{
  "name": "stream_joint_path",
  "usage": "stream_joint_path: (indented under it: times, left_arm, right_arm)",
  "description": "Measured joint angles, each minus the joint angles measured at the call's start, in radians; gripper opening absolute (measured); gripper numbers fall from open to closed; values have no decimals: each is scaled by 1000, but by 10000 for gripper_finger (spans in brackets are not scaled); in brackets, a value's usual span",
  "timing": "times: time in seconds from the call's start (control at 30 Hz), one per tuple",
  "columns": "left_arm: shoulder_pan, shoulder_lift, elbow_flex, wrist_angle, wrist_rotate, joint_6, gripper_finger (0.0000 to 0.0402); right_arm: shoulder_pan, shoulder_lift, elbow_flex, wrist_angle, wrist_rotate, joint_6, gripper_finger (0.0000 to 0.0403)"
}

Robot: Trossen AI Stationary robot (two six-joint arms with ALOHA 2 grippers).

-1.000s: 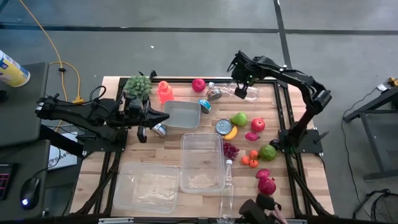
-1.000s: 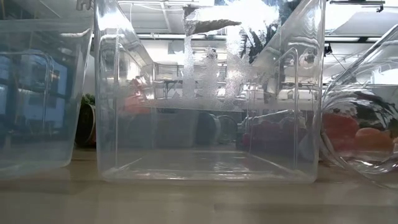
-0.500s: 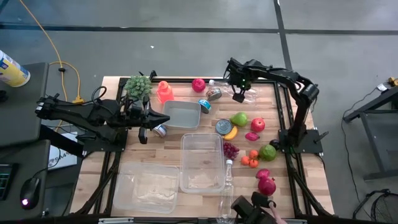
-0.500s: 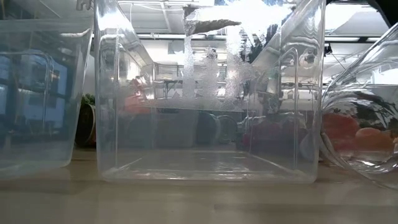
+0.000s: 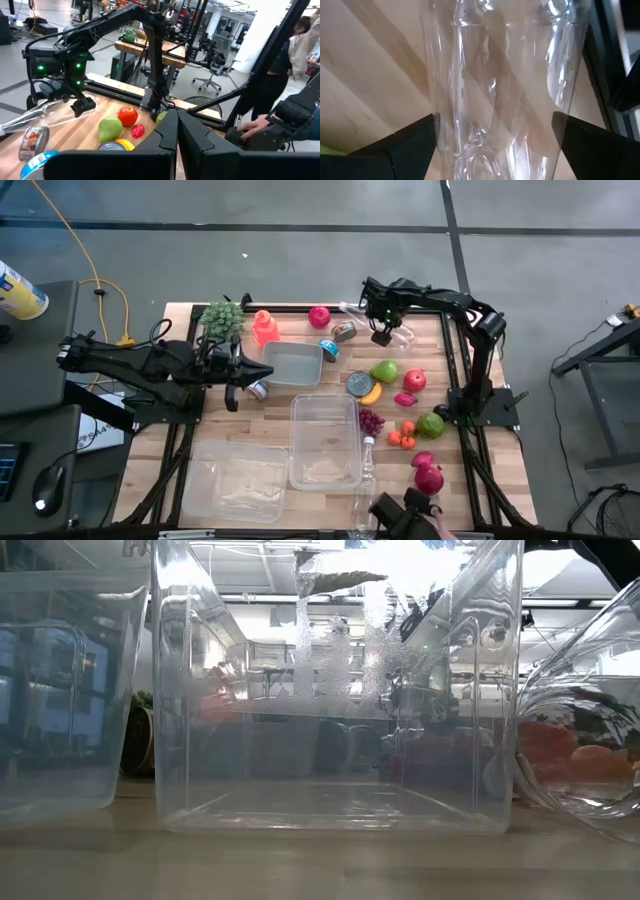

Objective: Pick & Place Food Item
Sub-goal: Put the top transparent plastic bottle into the left transparent bin

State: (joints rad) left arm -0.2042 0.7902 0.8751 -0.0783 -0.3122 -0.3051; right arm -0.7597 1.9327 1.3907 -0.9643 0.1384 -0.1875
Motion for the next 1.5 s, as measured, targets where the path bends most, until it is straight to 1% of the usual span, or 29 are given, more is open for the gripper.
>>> stream_joint_path:
  times: [0.23,0.3,0.4,0.6,0.73,0.87,1.03,1.1,1.23,1.4,1.5]
  left_arm:
    - [8,0,0,-2,1,-3,1]
    - [8,0,0,-13,0,-3,1]
    - [8,0,0,-20,1,-3,1]
    - [8,0,0,-20,1,-3,1]
    - [8,0,0,-20,1,0,1]
    - [8,0,0,-20,0,23,1]
    - [22,0,0,-20,-4,24,1]
    - [32,0,0,-20,-5,20,1]
    - [53,0,0,-20,-6,20,1]
    - [60,0,0,-20,-6,19,1]
    - [59,0,0,-20,-5,18,1]
  right_arm:
    - [0,0,0,31,-10,-3,367]
    - [0,1,0,31,-11,-3,361]
    - [0,1,0,31,-14,-3,338]
    - [-1,1,0,33,-36,1,274]
    - [-1,1,0,32,-41,3,240]
    - [-1,1,0,31,-44,4,223]
    - [0,1,0,31,-34,7,219]
    - [0,1,0,27,-17,11,219]
    - [2,-17,-2,9,56,18,218]
    - [21,-94,-2,-44,162,36,217]
    - [43,-160,-2,-70,203,56,217]
